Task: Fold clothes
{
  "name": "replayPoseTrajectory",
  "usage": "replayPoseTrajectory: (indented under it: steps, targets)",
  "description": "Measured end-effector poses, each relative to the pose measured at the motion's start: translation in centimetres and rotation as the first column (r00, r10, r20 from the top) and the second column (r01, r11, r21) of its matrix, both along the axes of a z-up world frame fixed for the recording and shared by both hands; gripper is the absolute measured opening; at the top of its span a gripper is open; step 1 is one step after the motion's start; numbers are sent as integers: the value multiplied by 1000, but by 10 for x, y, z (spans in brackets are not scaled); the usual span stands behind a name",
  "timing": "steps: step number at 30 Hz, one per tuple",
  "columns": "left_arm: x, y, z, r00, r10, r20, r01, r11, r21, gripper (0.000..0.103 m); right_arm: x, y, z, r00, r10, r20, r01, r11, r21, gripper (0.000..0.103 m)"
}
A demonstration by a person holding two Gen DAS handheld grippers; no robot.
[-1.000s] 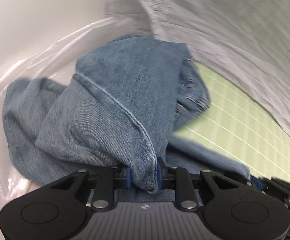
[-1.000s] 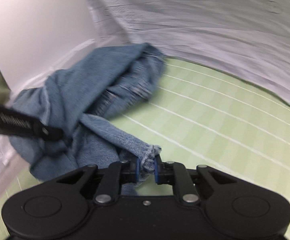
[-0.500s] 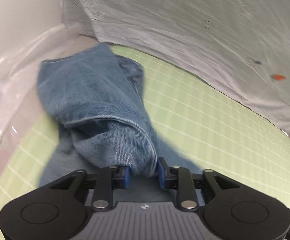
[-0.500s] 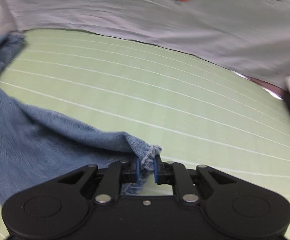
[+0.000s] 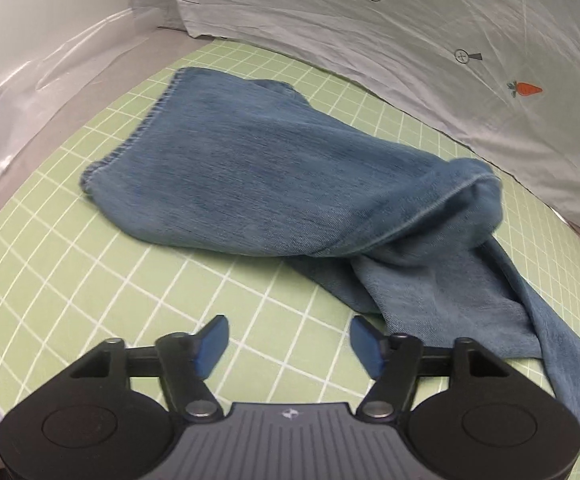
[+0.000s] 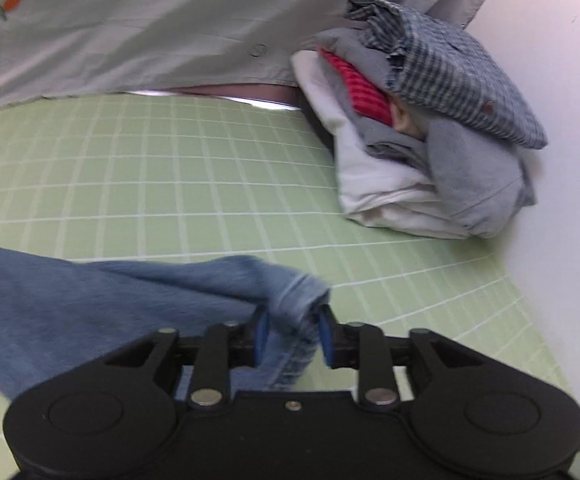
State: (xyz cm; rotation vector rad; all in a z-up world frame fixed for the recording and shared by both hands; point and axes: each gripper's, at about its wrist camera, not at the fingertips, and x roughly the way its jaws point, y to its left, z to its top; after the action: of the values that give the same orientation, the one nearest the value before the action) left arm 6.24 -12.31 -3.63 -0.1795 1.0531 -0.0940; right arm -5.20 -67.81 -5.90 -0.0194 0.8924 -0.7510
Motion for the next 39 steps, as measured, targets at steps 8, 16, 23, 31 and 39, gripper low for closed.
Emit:
replayPoseTrajectory:
  steps: [8, 16, 23, 31, 39]
  targets:
    - [29, 0, 1, 1000, -7, 24, 5, 998, 59, 93, 17, 67, -9, 987, 107, 122, -126, 980, 155, 76]
    - [78, 11, -34, 999, 35, -14, -34, 997, 64, 98, 53, 120, -35, 976, 194, 94, -209, 957, 200, 82]
    - [105, 26, -51, 997, 69, -38, -68, 997, 23, 98, 56, 112, -40, 991, 124, 51, -132, 971, 198, 84]
    - [104, 96, -55, 926, 370, -83, -378, 912, -159, 98, 46, 97, -42, 999, 30, 41, -38, 973, 228, 84]
    - [110, 116, -66, 882, 465, -76, -469, 851, -235, 88, 50, 100, -42, 998, 44, 35, -51, 971, 234, 84]
